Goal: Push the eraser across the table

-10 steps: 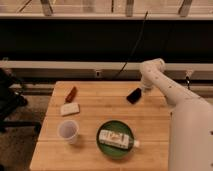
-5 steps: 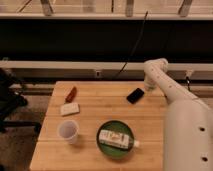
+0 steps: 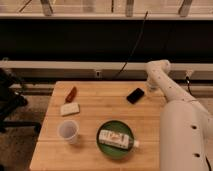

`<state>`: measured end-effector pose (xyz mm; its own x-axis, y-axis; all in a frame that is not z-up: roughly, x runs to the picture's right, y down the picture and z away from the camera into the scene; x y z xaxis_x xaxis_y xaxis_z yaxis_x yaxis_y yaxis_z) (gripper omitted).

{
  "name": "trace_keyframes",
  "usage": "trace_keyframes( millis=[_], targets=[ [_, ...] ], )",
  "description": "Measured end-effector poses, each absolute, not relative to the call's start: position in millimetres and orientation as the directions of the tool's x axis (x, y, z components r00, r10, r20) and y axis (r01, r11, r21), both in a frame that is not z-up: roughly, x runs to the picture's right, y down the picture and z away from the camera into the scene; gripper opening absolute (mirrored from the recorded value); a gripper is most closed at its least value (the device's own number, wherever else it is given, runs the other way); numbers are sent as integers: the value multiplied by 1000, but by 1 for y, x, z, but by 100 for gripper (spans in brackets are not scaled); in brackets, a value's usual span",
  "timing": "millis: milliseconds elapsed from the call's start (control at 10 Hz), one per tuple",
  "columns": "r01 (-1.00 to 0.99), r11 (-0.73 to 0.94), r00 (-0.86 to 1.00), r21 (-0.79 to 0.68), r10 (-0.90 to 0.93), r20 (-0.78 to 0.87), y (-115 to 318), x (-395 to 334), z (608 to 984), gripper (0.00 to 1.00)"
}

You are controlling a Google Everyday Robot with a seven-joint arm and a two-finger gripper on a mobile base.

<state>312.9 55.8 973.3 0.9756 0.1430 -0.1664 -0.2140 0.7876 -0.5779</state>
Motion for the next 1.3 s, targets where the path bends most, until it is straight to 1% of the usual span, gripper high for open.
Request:
trace_keyframes(
  millis=[900,1300],
  targets=[
    [-125,787,992,-604,101,-74,43,268,987,5],
    [-81,786,996,-613,81,-27,41,246,987,5]
  ],
)
